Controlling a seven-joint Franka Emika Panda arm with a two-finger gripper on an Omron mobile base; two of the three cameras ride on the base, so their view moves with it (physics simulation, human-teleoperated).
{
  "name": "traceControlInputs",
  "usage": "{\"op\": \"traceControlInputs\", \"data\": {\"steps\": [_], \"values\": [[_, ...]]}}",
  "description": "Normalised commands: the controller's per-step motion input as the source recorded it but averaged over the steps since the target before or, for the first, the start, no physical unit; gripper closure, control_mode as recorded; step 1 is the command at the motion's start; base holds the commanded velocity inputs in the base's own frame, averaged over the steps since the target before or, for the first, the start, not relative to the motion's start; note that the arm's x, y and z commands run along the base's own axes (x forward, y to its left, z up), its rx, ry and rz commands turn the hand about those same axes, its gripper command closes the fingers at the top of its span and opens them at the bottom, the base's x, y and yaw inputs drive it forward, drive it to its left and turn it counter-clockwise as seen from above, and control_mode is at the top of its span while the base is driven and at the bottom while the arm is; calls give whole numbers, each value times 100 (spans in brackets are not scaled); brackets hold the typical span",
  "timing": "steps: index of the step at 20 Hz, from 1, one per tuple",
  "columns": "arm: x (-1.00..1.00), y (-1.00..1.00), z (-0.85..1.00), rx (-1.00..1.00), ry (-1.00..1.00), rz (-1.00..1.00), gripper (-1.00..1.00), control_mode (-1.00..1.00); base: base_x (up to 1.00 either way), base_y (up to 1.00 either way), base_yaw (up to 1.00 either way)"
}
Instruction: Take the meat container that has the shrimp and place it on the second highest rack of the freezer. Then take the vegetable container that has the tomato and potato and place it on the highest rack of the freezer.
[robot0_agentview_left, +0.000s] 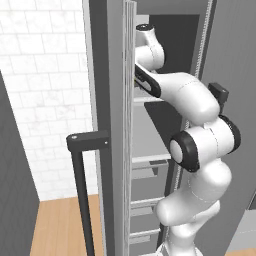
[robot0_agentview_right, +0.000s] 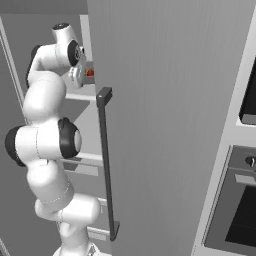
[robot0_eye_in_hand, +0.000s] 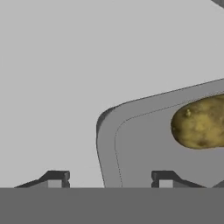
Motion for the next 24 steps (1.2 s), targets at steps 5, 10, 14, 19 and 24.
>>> {"op": "traceControlInputs", "data": {"steps": [5,10,14,19,24], "values": [[-100,-3,-65,-11,-11,0,-100,-100,0,0,0],[-100,-31,32,2,-10,4,-100,-100,0,0,0],[-63,-6,58,3,-18,16,-100,-100,0,0,0],[-42,0,0,0,-22,21,-100,-100,0,0,0],[-100,-7,0,0,-2,24,-100,-100,0,0,0]]}}
